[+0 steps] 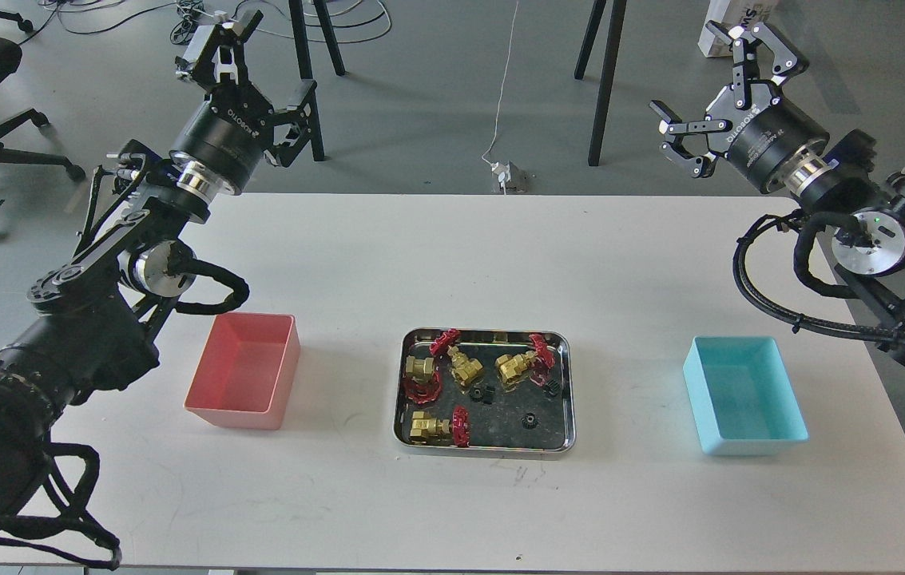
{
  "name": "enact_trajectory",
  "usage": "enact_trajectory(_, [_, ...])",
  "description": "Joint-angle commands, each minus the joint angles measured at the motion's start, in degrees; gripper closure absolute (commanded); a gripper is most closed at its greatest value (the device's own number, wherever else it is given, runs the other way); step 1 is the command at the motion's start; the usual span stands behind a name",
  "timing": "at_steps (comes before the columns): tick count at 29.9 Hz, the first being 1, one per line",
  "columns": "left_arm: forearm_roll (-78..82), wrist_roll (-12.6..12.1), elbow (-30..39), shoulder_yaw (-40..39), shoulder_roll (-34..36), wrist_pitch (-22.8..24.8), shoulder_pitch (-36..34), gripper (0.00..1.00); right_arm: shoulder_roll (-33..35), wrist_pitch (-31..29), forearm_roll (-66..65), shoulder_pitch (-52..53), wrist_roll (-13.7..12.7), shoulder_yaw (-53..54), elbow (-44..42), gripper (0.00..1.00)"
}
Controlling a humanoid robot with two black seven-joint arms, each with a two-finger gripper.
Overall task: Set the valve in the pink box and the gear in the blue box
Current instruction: 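Raise the left arm and swing the left gripper over the metal tray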
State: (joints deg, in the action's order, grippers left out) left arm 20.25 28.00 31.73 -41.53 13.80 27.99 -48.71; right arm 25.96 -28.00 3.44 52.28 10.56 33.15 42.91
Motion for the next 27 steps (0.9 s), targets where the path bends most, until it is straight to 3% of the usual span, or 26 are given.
enact_trajectory(1, [-0.03,0.0,0.0,-0.04,0.09,0.01,-0.16,0.0,0.05,0.0,0.07,-0.16,-0.01,0.16,-0.02,0.01])
enact_trajectory(7, [-1.87,0.0,-1.4,-0.75,0.7,0.01,-0.25,0.0,0.05,0.0,1.56,0.02,-0.28,4.18,-0.02,0.01])
enact_trajectory(13, [-8.2,0.0,-2.47,-1.1,-3.86,0.01,0.1,0.0,-0.04,0.0,3.06,3.87,-0.98,8.68,-0.11,0.01])
enact_trajectory(16, [-8.64,0.0,0.51,-2.59,-4.4,0.01,0.1,0.0,-0.03,5.3,3.06,5.55,-1.42,8.33,-0.11,0.01])
enact_trajectory(21, [-6.98,0.0,11.75,-2.77,-2.13,0.01,-1.47,0.0,0.4,11.21,3.06,5.91,-1.42,8.86,-0.11,0.01])
enact_trajectory(24, [-2.16,0.0,17.38,2.04,3.85,0.01,-4.81,0.0,0.58,12.0,3.06,5.64,-1.33,9.91,0.07,0.01])
enact_trajectory(27, [0.93,0.0,20.64,14.85,8.68,0.01,-12.43,0.0,1.19,12.0,3.15,4.77,-1.33,11.75,0.07,0.01])
